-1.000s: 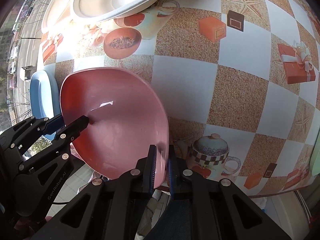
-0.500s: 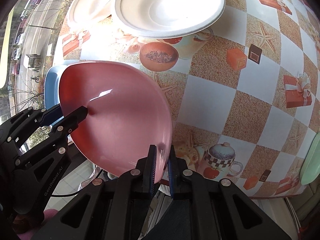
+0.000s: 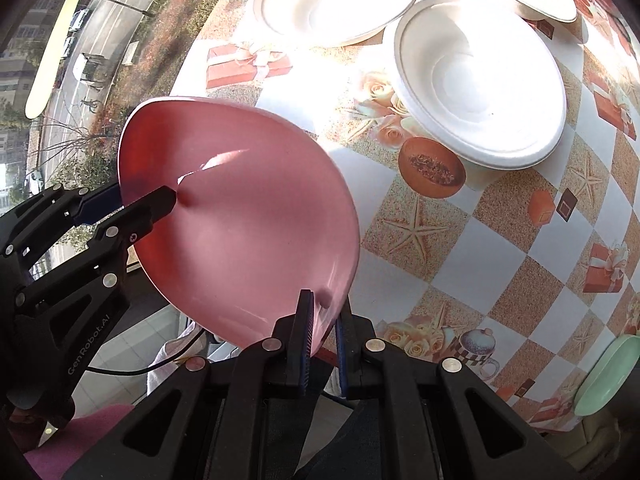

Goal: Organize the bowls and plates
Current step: 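Lift the pink plate with both tools and carry it over the light blue plate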

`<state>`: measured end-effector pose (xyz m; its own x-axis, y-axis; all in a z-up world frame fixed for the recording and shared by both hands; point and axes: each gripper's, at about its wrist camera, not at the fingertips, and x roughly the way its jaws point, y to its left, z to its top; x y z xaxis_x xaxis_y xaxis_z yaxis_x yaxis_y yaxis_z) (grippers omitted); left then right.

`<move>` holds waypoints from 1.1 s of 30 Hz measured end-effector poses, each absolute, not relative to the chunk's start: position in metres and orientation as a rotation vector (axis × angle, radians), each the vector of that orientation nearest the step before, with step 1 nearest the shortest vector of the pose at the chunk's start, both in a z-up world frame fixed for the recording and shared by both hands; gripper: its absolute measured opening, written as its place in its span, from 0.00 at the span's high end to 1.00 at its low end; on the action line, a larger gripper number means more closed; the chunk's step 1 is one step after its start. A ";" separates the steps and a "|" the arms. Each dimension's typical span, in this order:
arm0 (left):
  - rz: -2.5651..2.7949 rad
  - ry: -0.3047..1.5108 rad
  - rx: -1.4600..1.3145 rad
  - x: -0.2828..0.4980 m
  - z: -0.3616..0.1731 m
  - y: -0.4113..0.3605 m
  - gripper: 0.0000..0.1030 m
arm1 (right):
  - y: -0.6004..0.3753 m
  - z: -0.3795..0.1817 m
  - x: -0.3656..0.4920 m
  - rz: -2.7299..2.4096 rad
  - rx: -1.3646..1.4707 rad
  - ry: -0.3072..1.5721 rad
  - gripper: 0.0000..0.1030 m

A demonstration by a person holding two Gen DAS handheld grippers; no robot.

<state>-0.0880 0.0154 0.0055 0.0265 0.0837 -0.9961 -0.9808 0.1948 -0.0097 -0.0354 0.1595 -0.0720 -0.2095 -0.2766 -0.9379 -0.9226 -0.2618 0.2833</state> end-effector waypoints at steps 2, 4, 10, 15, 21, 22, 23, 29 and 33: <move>1.113 1.217 -1.021 -0.105 0.007 0.025 0.77 | 0.162 -0.073 -0.047 1.529 -1.518 1.421 0.88; 1.139 1.214 -1.027 -0.114 0.008 0.026 0.77 | 0.162 -0.078 -0.059 1.552 -1.545 1.410 0.88; 1.201 1.213 -1.057 -0.144 0.005 0.029 0.77 | 0.152 -0.095 -0.110 1.618 -1.615 1.389 0.88; 1.243 1.234 -1.065 -0.161 0.001 0.030 0.77 | 0.158 -0.096 -0.102 1.636 -1.622 1.444 0.88; 1.253 1.264 -1.078 -0.166 -0.011 0.029 0.77 | 0.155 -0.119 -0.111 1.588 -1.608 1.523 0.88; 1.250 1.271 -1.071 -0.165 -0.013 0.029 0.77 | 0.155 -0.123 -0.111 1.578 -1.604 1.535 0.88; 1.247 1.279 -1.065 -0.165 -0.014 0.030 0.77 | 0.156 -0.126 -0.114 1.568 -1.599 1.544 0.88; 1.256 1.287 -1.059 -0.165 -0.021 0.035 0.77 | 0.158 -0.135 -0.116 1.544 -1.580 1.556 0.87; 1.261 1.279 -1.067 -0.167 -0.024 0.039 0.77 | 0.163 -0.130 -0.106 1.529 -1.553 1.580 0.87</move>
